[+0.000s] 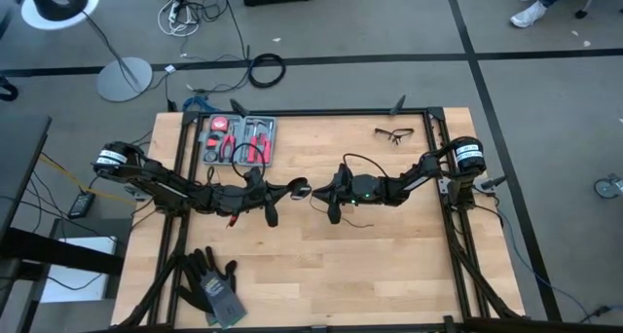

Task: Coil cords
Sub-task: Coil the black wire on the black spool

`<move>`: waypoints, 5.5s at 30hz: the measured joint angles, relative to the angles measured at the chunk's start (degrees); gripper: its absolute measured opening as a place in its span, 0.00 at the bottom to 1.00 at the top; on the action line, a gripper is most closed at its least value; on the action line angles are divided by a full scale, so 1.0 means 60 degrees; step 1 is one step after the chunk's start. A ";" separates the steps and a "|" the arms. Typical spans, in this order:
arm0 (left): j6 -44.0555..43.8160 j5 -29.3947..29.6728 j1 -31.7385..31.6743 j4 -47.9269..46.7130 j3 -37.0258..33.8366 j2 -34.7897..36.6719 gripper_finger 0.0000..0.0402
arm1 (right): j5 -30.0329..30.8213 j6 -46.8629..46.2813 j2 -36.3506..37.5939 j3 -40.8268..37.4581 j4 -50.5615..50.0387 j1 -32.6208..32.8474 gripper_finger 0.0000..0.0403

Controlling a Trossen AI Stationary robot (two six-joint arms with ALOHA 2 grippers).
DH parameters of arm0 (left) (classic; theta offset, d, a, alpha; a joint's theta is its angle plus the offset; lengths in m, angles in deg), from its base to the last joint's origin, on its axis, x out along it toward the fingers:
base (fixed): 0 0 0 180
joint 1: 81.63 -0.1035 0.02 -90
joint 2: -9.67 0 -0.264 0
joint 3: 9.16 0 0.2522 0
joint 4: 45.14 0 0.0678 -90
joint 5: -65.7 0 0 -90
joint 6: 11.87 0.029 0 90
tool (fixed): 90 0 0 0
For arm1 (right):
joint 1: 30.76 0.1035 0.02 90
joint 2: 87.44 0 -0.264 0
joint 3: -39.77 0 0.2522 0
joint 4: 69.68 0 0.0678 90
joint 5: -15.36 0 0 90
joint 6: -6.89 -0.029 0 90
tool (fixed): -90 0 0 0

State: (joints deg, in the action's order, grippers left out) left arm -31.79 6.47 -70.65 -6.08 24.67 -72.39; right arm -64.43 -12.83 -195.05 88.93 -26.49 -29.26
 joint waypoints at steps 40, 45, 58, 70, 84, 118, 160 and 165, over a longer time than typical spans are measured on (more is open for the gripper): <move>0.1102 -0.0160 0.0004 0.0004 0.0000 0.0000 0.00 | -0.0004 -0.0004 0.0000 0.0004 0.0004 -0.0004 0.11; 0.1318 -0.0160 0.0004 0.0000 0.0000 0.0000 0.00 | -0.0002 -0.0004 0.0000 0.0004 0.0001 -0.0001 0.11; 0.1472 -0.0189 0.0004 -0.0003 0.0000 0.0000 0.00 | -0.0002 -0.0004 0.0000 0.0004 0.0002 -0.0003 0.11; 0.1766 -0.0267 -0.0037 0.0004 0.0000 -0.0003 0.00 | -0.0002 -0.0003 0.0000 0.0004 0.0001 -0.0001 0.11; 0.2266 0.0113 -0.0044 0.0015 0.0000 -0.0004 0.00 | -0.0007 -0.0004 0.0000 0.0004 0.0227 -0.0073 0.11; 0.2163 0.0108 0.0007 0.0017 0.0004 -0.0004 0.00 | 0.3646 -0.0869 0.2081 0.0368 -0.5666 0.2605 0.03; 0.2535 0.0288 -0.0025 0.1249 0.0004 -0.0004 0.00 | 0.3537 0.0833 0.1552 0.0357 -0.4022 0.2342 0.03; 0.2532 0.0291 -0.0025 0.1246 0.0004 -0.0004 0.00 | 0.3514 0.0572 0.1400 0.0794 -0.4615 0.2220 0.01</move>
State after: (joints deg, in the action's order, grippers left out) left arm -16.60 8.21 -70.80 1.40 24.70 -72.41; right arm -43.34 -9.40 -186.65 93.69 -54.18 -15.94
